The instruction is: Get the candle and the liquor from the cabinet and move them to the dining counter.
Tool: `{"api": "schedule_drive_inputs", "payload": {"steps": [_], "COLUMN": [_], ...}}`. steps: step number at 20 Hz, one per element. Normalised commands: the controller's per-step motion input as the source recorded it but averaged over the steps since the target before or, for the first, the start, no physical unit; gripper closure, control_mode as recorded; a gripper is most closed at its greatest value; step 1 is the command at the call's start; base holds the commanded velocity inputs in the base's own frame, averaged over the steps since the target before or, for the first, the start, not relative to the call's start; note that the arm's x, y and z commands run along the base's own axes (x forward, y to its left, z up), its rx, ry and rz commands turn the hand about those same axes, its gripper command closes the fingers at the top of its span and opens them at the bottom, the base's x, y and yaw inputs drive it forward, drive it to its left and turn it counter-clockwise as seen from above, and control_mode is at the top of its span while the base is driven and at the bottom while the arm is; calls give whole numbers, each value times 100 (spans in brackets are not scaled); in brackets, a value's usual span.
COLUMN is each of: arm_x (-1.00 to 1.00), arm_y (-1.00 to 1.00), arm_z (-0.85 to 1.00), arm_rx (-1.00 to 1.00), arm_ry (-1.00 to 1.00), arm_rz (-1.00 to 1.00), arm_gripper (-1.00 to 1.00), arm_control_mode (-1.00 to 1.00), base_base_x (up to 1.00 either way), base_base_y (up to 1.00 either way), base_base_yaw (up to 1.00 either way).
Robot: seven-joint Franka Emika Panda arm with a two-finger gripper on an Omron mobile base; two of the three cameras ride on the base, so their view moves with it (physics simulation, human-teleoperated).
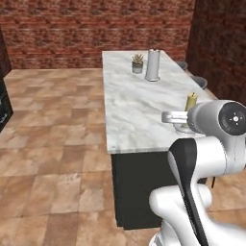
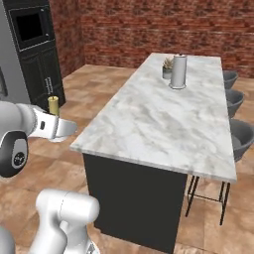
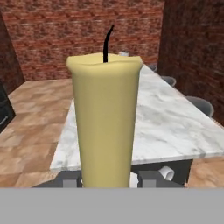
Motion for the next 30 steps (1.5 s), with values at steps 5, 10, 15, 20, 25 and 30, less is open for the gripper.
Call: {"api": "schedule_drive_inputs", "payload": {"steps": [5, 10, 15, 20, 25, 30], "arm_x": [0, 0, 0, 0, 0, 0], "arm_y": [0, 0, 0, 0, 0, 0], "arm_z": [0, 0, 0, 0, 0, 0], "arm_rx": [0, 0, 0, 0, 0, 0], "arm_ry": [0, 0, 0, 0, 0, 0], "arm_rz": [0, 0, 0, 0, 0, 0], "arm_gripper": [100, 100, 100, 100, 100, 100], "arm_control_mode": [100, 100, 100, 100, 100, 100], "base_base_x": [4, -2, 0, 3, 20, 39], "base_base_y": [-82, -85, -84, -83, -78, -69], "base_base_yaw": [0, 0, 0, 0, 0, 0]}}
